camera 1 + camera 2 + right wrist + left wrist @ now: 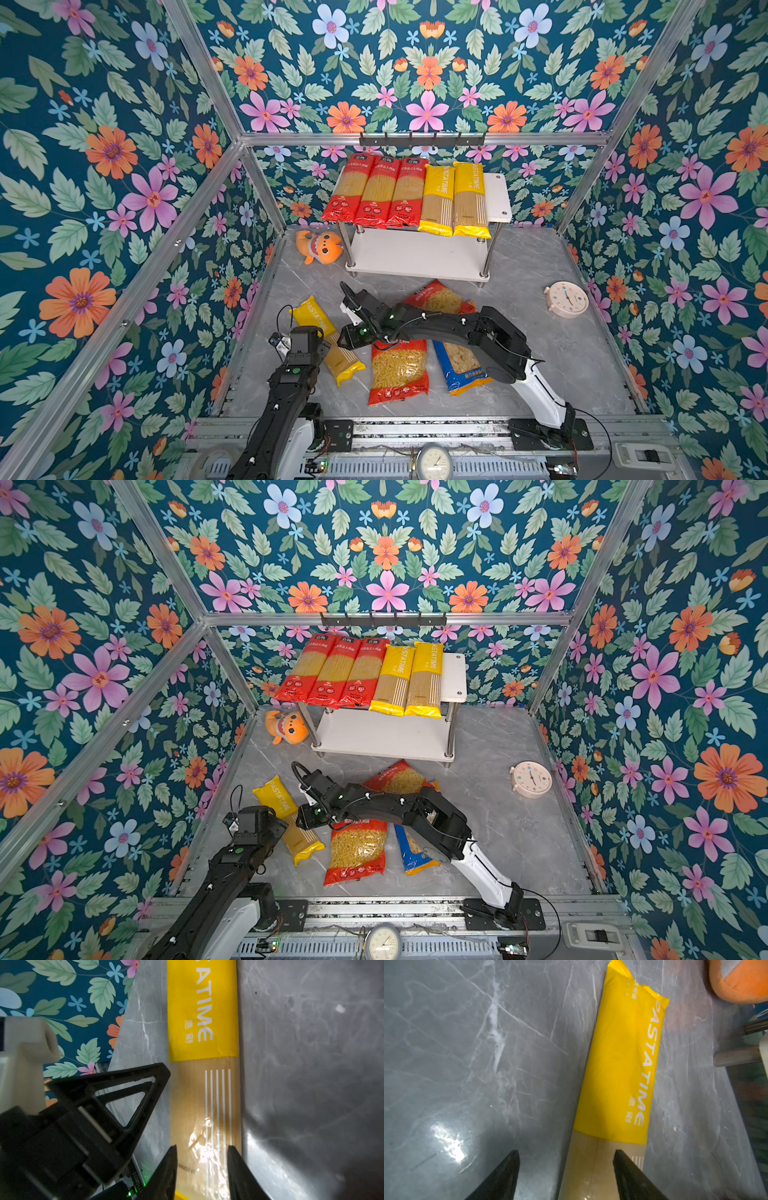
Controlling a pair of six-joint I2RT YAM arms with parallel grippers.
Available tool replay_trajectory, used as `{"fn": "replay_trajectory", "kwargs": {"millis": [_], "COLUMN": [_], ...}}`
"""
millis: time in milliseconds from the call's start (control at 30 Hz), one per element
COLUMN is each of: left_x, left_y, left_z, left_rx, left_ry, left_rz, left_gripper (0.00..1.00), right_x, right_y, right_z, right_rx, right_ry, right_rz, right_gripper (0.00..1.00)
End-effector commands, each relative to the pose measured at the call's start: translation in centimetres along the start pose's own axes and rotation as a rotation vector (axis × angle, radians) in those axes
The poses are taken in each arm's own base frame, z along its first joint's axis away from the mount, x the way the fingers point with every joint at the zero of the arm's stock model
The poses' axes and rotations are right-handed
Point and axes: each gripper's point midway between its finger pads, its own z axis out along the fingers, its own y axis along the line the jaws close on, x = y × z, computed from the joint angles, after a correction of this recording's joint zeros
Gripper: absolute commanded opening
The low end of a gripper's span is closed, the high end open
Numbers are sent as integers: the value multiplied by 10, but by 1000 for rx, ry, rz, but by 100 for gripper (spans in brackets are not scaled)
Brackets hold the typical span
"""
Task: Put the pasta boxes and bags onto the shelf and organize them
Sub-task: 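Lower the right gripper to the table and grasp another yellow PASTATIME pack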
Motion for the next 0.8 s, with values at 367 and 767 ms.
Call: {"fn": "replay_trajectory", "kwargs": {"millis": [367,767], "left_x": [23,2], "left_y": [-13,-48], "left_z": [14,-10], "left_rx": [127,226], "left_ry": [83,69], "left_rz": [-93,-104], "left_gripper": [55,60], "right_x": [17,-35], "right_y": [-5,23], "right_z": [27,-45], "right_rx": [-128,-270], "right_ry": [116,-58], "right_rz": [130,169], "right_gripper": [30,0]}}
